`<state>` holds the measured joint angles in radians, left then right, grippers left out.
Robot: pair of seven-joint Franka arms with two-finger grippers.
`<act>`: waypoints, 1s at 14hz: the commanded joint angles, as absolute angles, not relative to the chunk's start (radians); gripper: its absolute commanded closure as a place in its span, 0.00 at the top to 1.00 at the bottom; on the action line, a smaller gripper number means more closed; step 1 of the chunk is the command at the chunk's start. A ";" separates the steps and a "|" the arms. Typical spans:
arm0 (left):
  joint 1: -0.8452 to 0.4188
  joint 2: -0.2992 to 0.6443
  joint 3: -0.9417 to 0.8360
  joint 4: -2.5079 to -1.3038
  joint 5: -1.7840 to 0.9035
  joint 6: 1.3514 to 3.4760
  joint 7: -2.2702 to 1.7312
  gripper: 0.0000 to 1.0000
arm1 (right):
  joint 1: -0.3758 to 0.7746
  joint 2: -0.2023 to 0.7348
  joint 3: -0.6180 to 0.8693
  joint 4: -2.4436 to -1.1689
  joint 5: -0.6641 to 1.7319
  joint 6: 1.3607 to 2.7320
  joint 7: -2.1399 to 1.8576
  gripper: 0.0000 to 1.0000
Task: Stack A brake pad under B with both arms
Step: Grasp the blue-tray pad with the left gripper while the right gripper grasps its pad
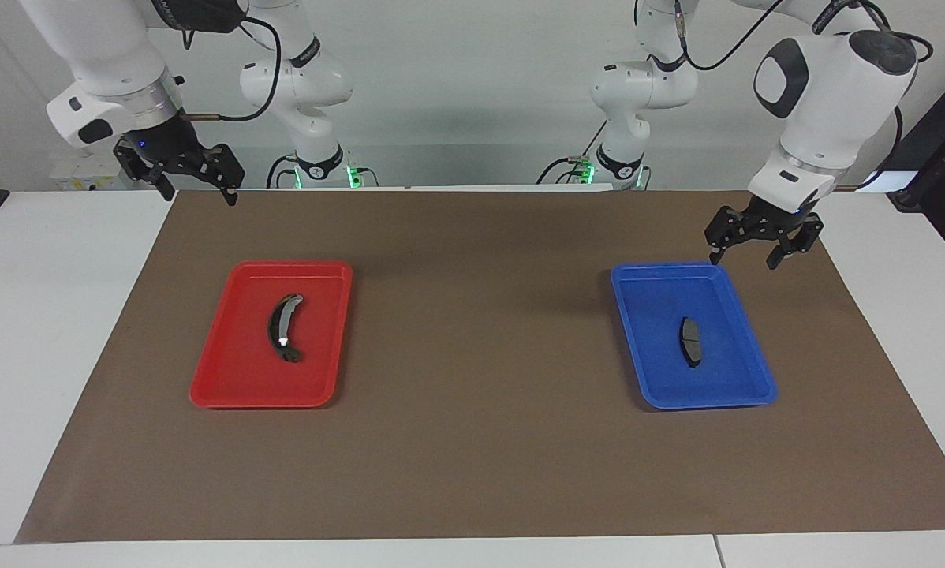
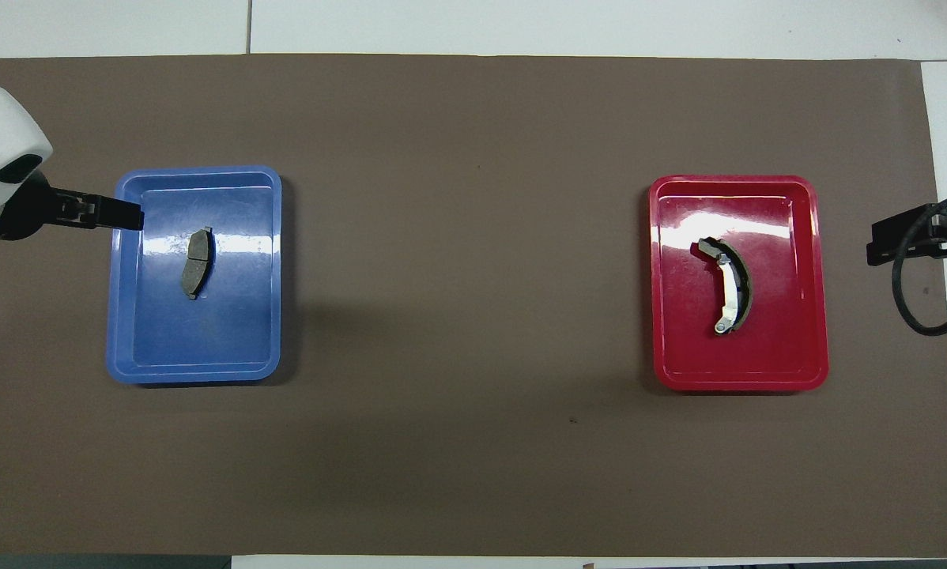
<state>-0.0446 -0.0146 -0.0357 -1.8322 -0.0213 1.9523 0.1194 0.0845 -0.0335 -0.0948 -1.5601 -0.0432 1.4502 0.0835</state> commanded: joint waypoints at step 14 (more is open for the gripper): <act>-0.009 0.262 -0.035 -2.048 -0.014 2.309 0.276 0.99 | 0.084 0.014 -0.091 -2.238 0.021 2.328 -0.034 1.00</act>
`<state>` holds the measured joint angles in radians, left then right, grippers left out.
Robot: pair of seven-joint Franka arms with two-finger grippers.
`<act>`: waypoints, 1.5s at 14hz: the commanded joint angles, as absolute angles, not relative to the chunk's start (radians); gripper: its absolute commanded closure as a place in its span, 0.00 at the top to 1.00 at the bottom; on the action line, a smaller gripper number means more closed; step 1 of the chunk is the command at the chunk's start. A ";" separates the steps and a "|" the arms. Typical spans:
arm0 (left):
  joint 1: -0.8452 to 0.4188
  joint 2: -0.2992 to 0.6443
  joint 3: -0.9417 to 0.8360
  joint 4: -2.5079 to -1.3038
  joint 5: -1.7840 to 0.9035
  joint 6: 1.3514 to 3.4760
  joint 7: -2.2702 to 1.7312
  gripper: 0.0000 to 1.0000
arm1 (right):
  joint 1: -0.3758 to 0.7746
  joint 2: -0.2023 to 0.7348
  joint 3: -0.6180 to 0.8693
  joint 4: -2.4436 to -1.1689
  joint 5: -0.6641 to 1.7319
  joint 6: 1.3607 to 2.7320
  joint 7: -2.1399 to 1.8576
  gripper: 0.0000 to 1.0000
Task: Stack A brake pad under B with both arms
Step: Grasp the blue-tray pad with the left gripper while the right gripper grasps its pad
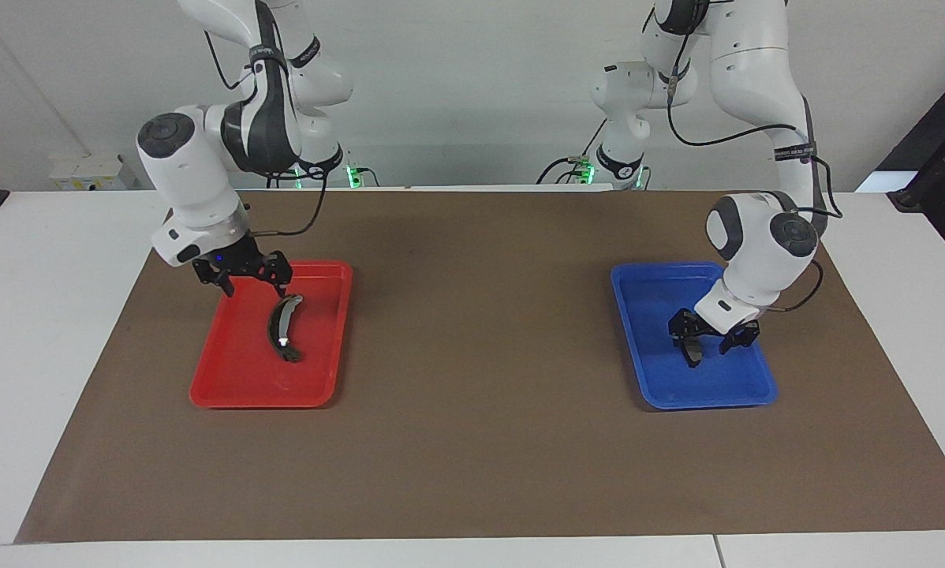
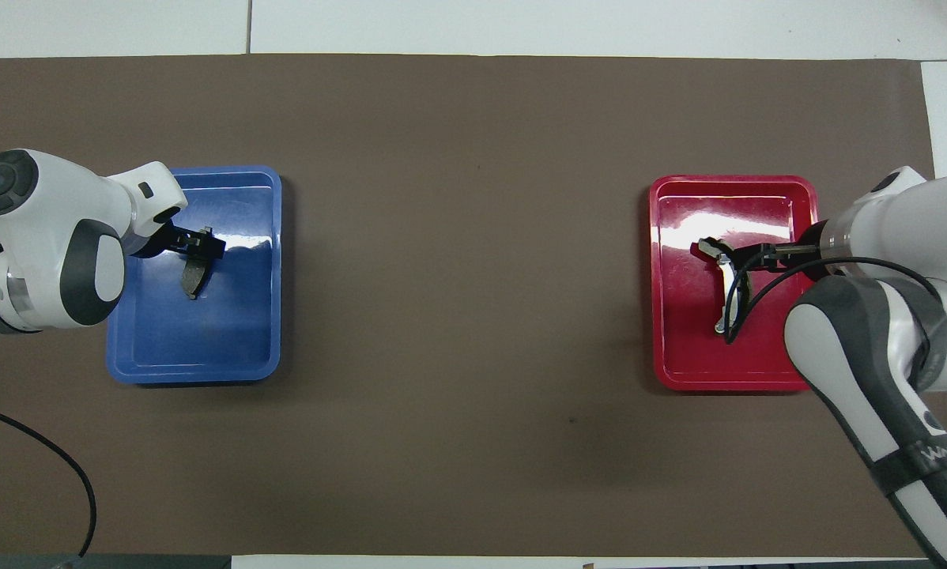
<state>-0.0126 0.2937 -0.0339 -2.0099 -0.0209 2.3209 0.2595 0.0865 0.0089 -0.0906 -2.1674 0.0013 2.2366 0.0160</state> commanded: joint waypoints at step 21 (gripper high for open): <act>-0.178 0.156 -0.043 -1.976 -0.014 2.097 0.079 0.01 | 0.075 0.133 -0.091 -2.292 0.023 2.393 -0.173 0.14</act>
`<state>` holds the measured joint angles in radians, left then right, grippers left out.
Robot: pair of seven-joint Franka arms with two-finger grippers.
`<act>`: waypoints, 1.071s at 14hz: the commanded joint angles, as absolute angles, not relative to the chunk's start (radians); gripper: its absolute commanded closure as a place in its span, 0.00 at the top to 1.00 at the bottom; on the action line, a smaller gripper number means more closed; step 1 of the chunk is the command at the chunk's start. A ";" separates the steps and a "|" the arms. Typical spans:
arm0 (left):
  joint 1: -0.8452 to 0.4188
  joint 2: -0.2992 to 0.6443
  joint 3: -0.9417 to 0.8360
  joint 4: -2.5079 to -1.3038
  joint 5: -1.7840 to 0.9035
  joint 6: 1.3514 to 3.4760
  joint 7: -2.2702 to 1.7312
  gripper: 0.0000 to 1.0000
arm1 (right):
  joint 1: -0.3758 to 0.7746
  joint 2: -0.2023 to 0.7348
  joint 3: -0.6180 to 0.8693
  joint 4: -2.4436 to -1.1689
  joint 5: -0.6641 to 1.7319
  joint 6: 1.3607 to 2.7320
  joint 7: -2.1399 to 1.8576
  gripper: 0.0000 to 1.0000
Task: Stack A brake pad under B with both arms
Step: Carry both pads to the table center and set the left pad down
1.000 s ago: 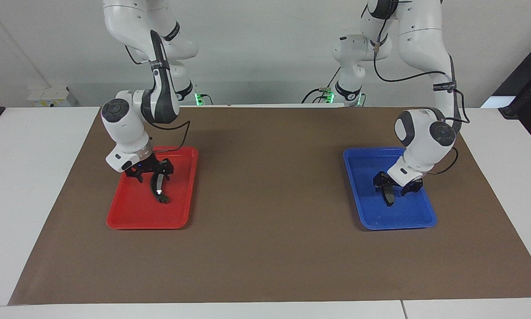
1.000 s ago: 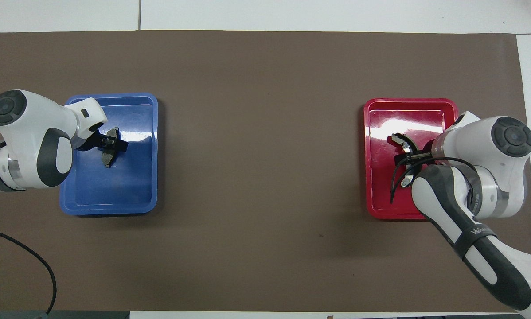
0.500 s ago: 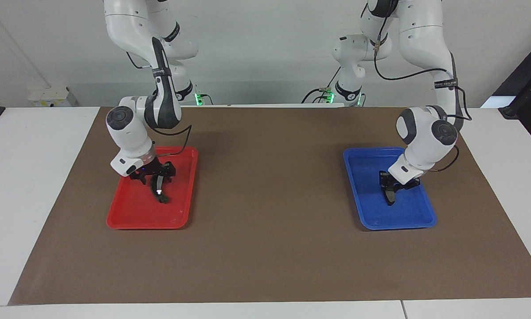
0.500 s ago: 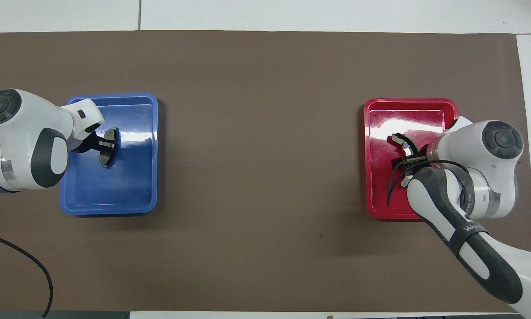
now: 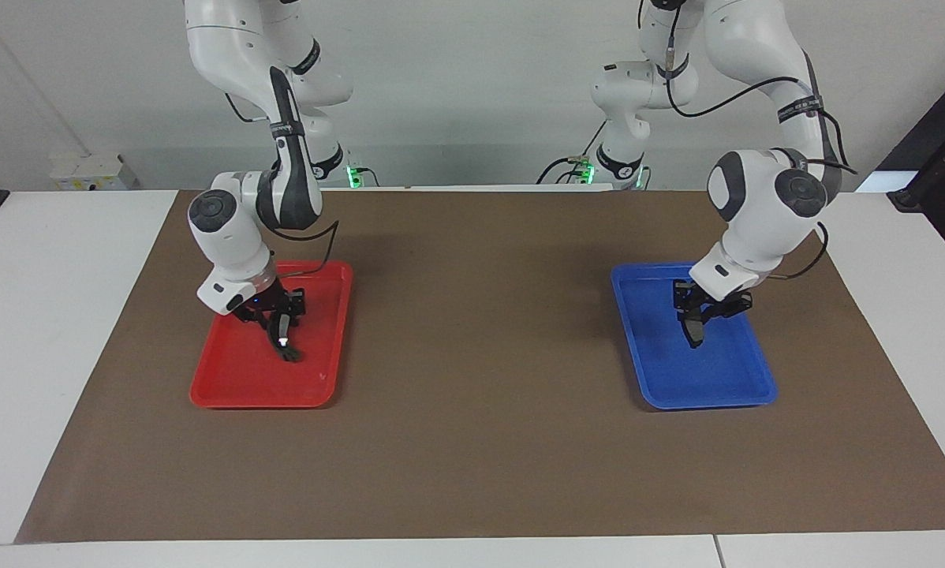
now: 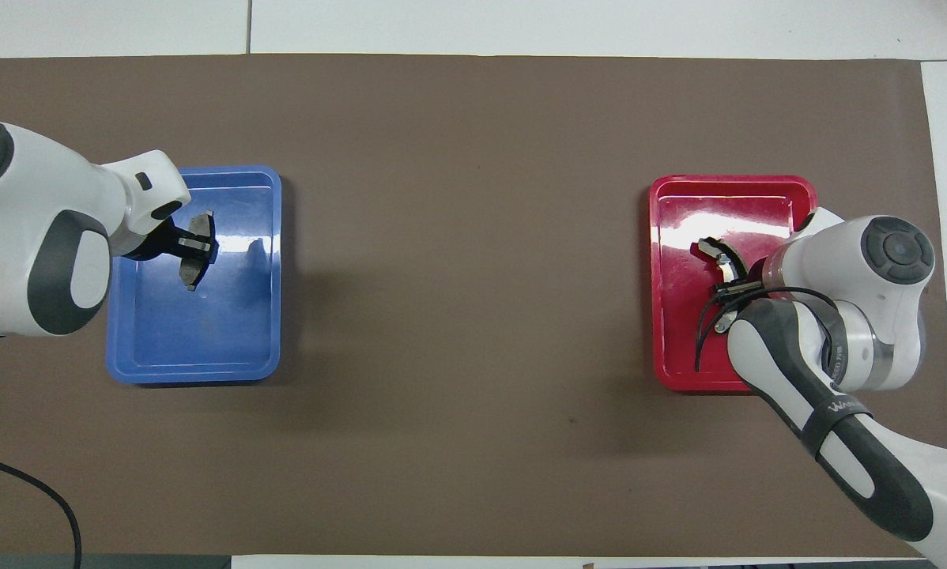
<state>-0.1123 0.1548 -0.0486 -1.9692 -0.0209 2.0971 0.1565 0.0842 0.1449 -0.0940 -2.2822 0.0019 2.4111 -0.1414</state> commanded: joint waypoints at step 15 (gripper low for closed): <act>-0.658 0.394 -0.046 -1.858 -0.025 2.298 -0.598 0.22 | 0.083 0.061 -0.094 -2.020 0.020 2.007 -0.002 0.00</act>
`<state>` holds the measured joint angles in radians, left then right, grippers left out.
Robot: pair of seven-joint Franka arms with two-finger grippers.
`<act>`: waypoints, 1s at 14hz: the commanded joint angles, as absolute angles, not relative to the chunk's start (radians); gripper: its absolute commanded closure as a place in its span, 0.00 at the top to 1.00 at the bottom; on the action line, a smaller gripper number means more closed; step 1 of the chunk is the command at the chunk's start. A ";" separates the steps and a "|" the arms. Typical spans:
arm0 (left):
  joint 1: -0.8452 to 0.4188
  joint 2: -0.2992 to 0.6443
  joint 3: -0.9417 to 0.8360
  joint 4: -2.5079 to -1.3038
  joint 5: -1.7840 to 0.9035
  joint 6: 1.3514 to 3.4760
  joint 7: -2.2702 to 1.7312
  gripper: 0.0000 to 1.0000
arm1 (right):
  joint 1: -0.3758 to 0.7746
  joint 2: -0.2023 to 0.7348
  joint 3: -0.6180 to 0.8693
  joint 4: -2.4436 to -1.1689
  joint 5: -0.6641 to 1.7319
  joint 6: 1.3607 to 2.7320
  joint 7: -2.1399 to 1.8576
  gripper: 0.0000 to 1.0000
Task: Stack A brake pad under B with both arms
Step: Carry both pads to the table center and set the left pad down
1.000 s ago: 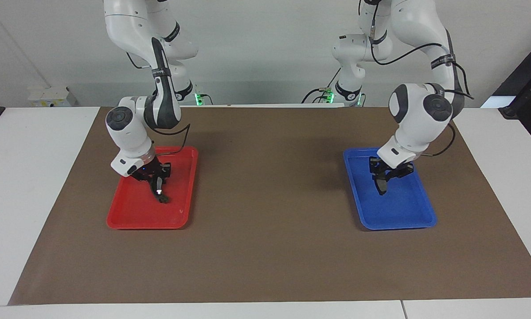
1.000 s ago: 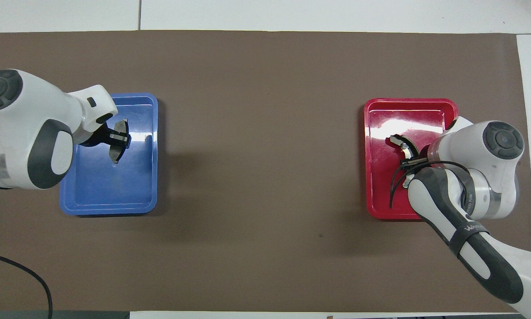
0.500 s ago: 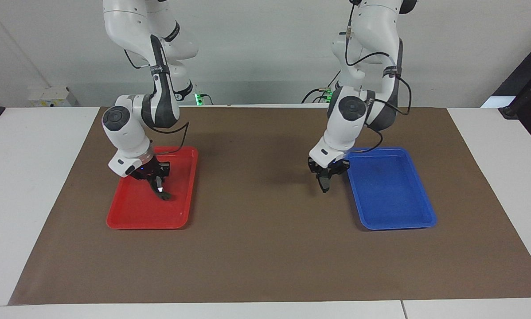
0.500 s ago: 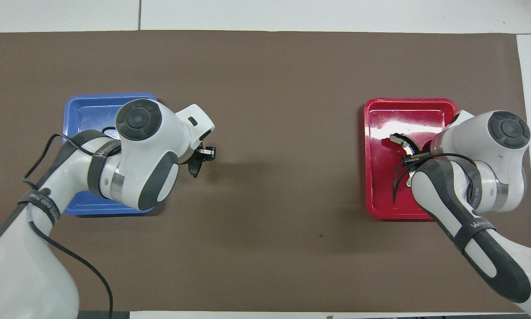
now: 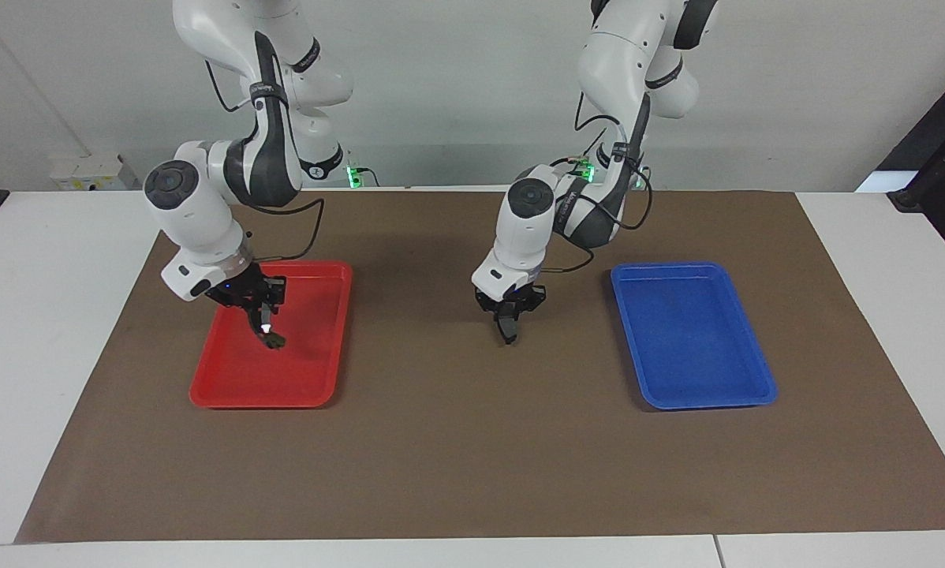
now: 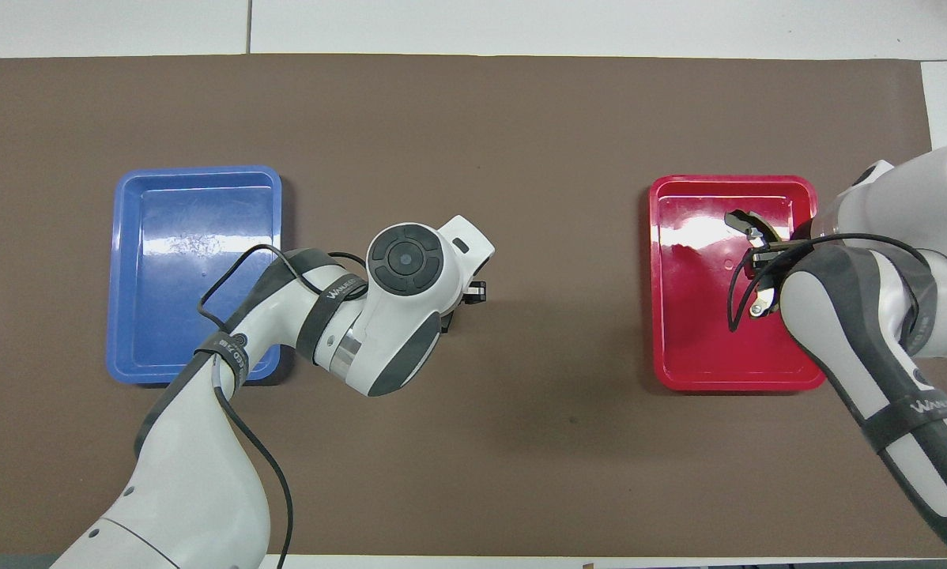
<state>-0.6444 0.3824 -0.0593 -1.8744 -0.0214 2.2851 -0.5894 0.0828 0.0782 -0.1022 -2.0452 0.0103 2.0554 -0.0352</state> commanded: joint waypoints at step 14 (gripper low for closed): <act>-0.427 0.157 -0.038 -1.945 -0.025 2.154 -0.386 0.99 | 0.422 0.129 -0.064 -1.915 0.020 2.020 0.299 0.00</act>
